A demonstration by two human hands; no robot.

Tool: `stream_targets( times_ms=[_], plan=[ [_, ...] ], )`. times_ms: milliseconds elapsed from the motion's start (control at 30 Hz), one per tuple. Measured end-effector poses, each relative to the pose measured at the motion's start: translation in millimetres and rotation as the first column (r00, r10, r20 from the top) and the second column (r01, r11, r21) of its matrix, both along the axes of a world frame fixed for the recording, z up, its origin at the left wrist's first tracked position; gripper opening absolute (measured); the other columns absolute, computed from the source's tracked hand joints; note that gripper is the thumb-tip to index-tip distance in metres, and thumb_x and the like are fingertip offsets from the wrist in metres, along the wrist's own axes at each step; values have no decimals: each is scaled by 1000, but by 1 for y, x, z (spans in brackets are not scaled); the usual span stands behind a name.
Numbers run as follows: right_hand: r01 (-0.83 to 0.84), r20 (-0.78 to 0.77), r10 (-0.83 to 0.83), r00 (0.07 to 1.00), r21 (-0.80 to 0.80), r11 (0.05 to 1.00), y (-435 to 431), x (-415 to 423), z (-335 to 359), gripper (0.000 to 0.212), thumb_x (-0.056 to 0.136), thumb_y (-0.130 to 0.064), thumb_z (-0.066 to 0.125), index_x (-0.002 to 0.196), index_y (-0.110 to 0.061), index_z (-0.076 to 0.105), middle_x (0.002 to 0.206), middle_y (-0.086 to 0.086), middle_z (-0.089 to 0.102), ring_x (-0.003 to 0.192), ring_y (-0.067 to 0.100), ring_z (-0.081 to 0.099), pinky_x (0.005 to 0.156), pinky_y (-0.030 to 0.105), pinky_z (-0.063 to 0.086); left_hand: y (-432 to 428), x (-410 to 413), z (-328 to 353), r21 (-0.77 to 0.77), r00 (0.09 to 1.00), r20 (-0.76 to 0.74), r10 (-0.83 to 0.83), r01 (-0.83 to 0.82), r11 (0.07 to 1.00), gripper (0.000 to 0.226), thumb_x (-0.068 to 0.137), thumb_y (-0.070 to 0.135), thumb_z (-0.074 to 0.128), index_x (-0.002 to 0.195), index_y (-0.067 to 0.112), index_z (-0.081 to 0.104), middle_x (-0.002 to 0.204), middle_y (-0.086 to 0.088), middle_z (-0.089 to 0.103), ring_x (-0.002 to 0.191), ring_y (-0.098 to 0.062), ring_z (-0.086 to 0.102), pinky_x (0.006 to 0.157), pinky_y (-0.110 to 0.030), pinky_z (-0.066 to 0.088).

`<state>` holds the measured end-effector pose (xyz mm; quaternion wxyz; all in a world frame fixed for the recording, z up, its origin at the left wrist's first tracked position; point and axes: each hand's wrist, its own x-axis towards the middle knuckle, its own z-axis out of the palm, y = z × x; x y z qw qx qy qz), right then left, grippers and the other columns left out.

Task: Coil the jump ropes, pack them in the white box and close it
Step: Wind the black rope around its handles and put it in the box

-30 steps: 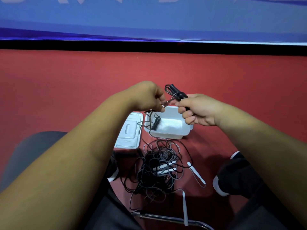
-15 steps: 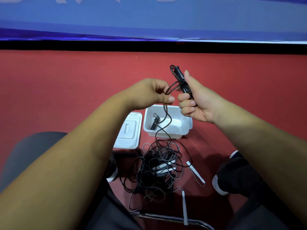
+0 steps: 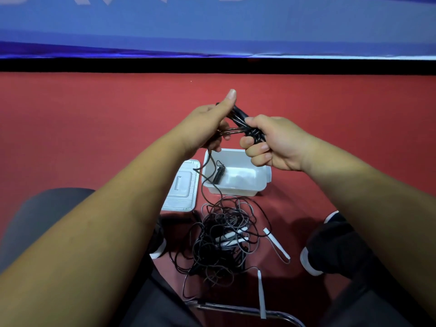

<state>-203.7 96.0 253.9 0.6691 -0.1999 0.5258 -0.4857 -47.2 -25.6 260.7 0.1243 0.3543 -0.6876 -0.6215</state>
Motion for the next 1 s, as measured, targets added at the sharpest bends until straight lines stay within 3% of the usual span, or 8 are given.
stream_targets(
  times_ms=[200, 367, 467, 533, 667, 833, 1000],
  plan=[
    [-50, -62, 49, 997, -24, 998, 0, 4, -3, 15, 108, -26, 52, 120, -17, 50, 76, 4, 49, 56, 11, 21, 47, 24, 15, -5, -1, -9, 26, 990, -112, 90, -88, 996, 36, 102, 42, 63, 116, 9, 70, 64, 0, 51, 50, -17, 36, 51, -26, 37],
    [-19, -90, 14, 996, -55, 998, 3, 1, 0, 10, 107, -23, 58, 102, -15, 56, 93, 11, 59, 53, 9, 27, 47, 22, 17, -5, 1, -5, 22, 985, -168, 41, -37, 999, 23, 103, 36, 64, 106, 14, 68, 65, -1, 49, 52, -19, 38, 52, -29, 39],
    [-23, -32, 20, 999, -85, 996, 3, -3, 0, 10, 106, -22, 59, 98, -16, 56, 93, 11, 57, 53, 9, 29, 46, 21, 22, -4, 1, -2, 37, 978, -204, 39, -32, 999, 19, 103, 35, 64, 102, 16, 66, 65, -2, 48, 55, -19, 39, 53, -29, 40],
    [-59, 17, 61, 998, -105, 993, 2, -4, 0, 9, 105, -22, 59, 106, -15, 53, 91, 9, 57, 54, 8, 32, 46, 20, 27, -4, 1, -1, 41, 972, -228, 54, -46, 998, 19, 103, 34, 65, 100, 16, 66, 65, -2, 47, 56, -19, 38, 52, -29, 39],
    [-160, 23, 163, 986, -118, 980, 3, -10, 1, 27, 103, -19, 58, 125, -22, 43, 90, 6, 60, 58, 11, 38, 48, 23, 28, -3, -1, 0, -4, 967, -247, 69, -72, 997, 19, 102, 35, 66, 97, 17, 66, 64, -2, 47, 53, -20, 39, 51, -29, 38],
    [-194, 32, 197, 980, -69, 979, 5, -11, 7, 8, 103, -17, 55, 101, -21, 49, 78, -1, 48, 55, 8, 29, 53, 26, 16, 0, -2, 1, -29, 971, -231, 64, -72, 997, 19, 103, 36, 64, 95, 19, 66, 64, -2, 46, 53, -18, 36, 51, -28, 33],
    [-150, -26, 148, 989, -55, 987, 4, -4, 10, 13, 106, -16, 54, 95, -21, 49, 73, -2, 42, 53, 7, 23, 50, 25, 14, -2, -1, 1, -52, 973, -225, 53, -67, 996, 20, 103, 38, 64, 95, 20, 67, 65, -3, 46, 55, -20, 34, 52, -28, 30]
  ],
)
